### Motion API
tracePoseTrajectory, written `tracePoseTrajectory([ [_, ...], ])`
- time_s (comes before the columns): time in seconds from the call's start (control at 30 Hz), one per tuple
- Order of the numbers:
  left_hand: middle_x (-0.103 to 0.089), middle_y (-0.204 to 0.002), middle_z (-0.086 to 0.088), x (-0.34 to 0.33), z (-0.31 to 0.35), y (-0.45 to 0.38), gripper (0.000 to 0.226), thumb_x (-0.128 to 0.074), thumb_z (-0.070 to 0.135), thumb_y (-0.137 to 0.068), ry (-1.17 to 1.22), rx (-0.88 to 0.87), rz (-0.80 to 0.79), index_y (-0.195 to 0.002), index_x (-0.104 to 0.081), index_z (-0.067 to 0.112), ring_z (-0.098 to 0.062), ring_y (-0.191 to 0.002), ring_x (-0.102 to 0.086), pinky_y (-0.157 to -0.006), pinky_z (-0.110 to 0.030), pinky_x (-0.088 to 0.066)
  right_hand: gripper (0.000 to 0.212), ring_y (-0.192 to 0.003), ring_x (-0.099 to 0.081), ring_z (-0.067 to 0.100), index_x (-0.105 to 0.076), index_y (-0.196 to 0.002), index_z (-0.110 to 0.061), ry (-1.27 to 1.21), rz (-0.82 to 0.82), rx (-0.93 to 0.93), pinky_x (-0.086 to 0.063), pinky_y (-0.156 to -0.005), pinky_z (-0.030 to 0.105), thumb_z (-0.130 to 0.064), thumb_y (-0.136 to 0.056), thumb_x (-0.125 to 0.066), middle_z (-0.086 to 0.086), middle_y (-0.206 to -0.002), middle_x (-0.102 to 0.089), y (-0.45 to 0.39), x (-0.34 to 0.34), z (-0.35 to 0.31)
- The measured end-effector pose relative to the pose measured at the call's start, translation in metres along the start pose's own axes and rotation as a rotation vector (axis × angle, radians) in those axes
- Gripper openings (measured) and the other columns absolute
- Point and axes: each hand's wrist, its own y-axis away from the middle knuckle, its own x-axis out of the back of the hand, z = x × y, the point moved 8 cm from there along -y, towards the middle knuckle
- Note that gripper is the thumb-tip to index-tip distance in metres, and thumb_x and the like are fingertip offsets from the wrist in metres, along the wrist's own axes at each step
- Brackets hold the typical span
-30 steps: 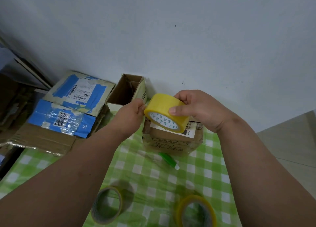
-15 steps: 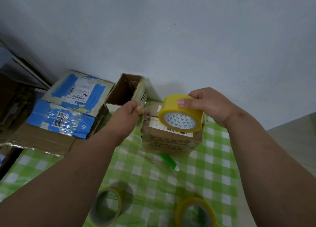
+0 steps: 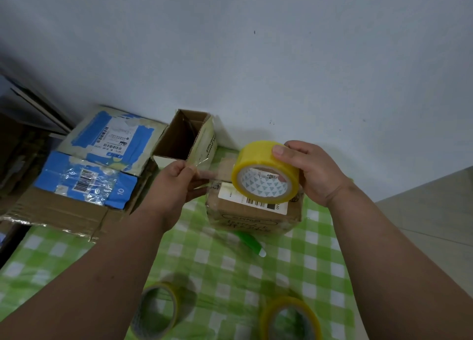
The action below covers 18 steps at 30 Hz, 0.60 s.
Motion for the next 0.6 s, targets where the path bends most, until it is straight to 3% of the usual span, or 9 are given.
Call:
tracePoseTrajectory([
  [0.1, -0.074, -0.096, -0.021, 0.006, -0.006, -0.002, 0.016, -0.037, 0.002, -0.099, 0.118, 0.036, 0.013, -0.092, -0.051, 0.003, -0.031, -0.095, -0.072, -0.073, -0.033, -0.060, 0.049, -0.057, -0.049, 0.021, -0.049, -0.064, -0.015, 0.027, -0.002, -0.003, -0.040, -0.055, 0.029, -0.052, -0.057, -0.080, 0.005, -0.062, -0.043, -0.003, 0.000, 0.003],
  [0.2, -0.073, -0.093, -0.025, 0.021, -0.009, -0.006, 0.014, -0.036, 0.002, -0.099, 0.209, 0.033, 0.033, -0.094, -0.049, 0.003, -0.031, -0.093, -0.073, -0.070, -0.033, -0.060, 0.047, -0.056, -0.050, 0.022, -0.046, -0.056, -0.018, 0.032, -0.037, -0.020, -0.039, -0.056, 0.029, -0.048, -0.055, -0.082, 0.005, -0.059, -0.042, -0.003, -0.002, 0.004],
  [0.43, -0.070, -0.081, -0.016, 0.022, -0.029, -0.008, 0.016, -0.045, 0.002, -0.096, 0.006, 0.155, 0.010, -0.084, -0.055, 0.000, -0.025, -0.081, -0.074, -0.063, -0.034, -0.059, 0.041, -0.057, -0.045, 0.023, -0.039, -0.061, -0.012, -0.099, -0.097, -0.054, -0.035, -0.056, 0.029, -0.029, -0.056, -0.076, 0.008, -0.064, -0.033, -0.005, -0.006, 0.004],
  [0.6, -0.068, -0.080, -0.012, 0.018, -0.038, -0.008, 0.014, -0.050, 0.006, -0.096, -0.108, 0.205, 0.010, -0.086, -0.058, 0.002, -0.019, -0.073, -0.071, -0.064, -0.037, -0.060, 0.026, -0.054, -0.050, 0.022, -0.049, -0.053, -0.016, -0.122, -0.080, -0.061, -0.038, -0.055, 0.028, -0.020, -0.068, -0.070, 0.005, -0.059, -0.041, -0.004, -0.004, 0.011],
])
